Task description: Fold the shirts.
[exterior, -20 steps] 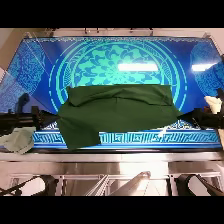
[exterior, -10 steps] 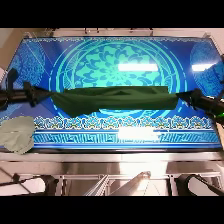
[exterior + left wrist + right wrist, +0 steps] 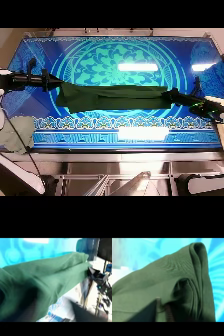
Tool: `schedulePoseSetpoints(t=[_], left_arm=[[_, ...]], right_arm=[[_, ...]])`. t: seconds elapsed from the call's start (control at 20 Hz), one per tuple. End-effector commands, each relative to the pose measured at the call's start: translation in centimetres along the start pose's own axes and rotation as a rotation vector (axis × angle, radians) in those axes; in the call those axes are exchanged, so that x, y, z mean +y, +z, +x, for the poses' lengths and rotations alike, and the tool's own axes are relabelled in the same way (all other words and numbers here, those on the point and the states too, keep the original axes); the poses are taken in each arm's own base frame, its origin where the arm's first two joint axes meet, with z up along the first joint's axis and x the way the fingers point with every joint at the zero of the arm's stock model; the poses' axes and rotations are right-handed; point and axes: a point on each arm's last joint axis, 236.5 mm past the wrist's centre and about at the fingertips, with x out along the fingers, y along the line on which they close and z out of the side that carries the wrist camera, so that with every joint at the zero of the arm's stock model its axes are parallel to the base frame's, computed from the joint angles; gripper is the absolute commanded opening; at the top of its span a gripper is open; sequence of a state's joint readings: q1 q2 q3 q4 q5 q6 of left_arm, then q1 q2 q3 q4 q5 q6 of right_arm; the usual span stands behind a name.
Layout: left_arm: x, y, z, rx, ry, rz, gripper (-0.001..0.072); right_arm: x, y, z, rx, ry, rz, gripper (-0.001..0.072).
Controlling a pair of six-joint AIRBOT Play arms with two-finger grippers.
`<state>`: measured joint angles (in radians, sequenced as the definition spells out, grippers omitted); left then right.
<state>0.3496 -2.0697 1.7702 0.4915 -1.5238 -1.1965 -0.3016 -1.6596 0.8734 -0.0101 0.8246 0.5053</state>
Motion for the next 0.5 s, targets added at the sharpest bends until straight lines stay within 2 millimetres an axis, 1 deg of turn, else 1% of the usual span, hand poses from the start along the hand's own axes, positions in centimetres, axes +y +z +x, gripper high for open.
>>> schedulePoseSetpoints(t=[0.0, 0.05, 0.1, 0.15, 0.2, 0.25, 0.3, 0.35, 0.4, 0.45], left_arm=[[-0.2, -0.1, -0.2, 0.094, -0.049, -0.044, 0.0698], [-1.5, 0.3, -1.0, 0.087, -0.077, -0.018, 0.0698], [-3.1, 1.1, -1.9, 0.065, -0.093, 0.025, 0.0687], [-4.4, 1.7, -2.4, 0.044, -0.087, 0.069, 0.0557], [-5.5, 2.0, -2.3, 0.033, -0.071, 0.106, 0.0399], [-6.5, 1.8, -1.7, 0.039, -0.071, 0.131, 0.0311], [-7.3, 1.5, -0.6, 0.043, -0.07, 0.134, 0.0105], [-7.7, 1.4, 0.6, 0.034, -0.066, 0.147, 0.0007], [-7.9, 1.5, 1.9, 0.026, -0.061, 0.146, 0.0007], [-8.1, 1.2, 3.2, 0.039, -0.059, 0.148, 0.0007]], right_arm=[[1.6, 0.6, -0.9, 0.043, 0.063, -0.077, 0.0258], [1.6, 1.4, -2.3, 0.065, 0.025, -0.095, 0.0384], [0.3, 2.2, -3.5, 0.085, -0.061, -0.071, 0.0517], [-1.3, 2.9, -4.6, 0.105, -0.154, -0.027, 0.0594], [-2.4, 3.1, -5.2, 0.128, -0.214, -0.004, 0.0601], [-3.0, 3.1, -5.4, 0.152, -0.244, 0.003, 0.0601], [-3.2, 3.1, -5.1, 0.17, -0.244, 0.018, 0.0598], [-3.3, 2.9, -4.5, 0.185, -0.238, 0.034, 0.0597], [-3.5, 2.5, -3.7, 0.202, -0.232, 0.055, 0.0596], [-3.6, 1.8, -2.8, 0.231, -0.219, 0.071, 0.0568]])
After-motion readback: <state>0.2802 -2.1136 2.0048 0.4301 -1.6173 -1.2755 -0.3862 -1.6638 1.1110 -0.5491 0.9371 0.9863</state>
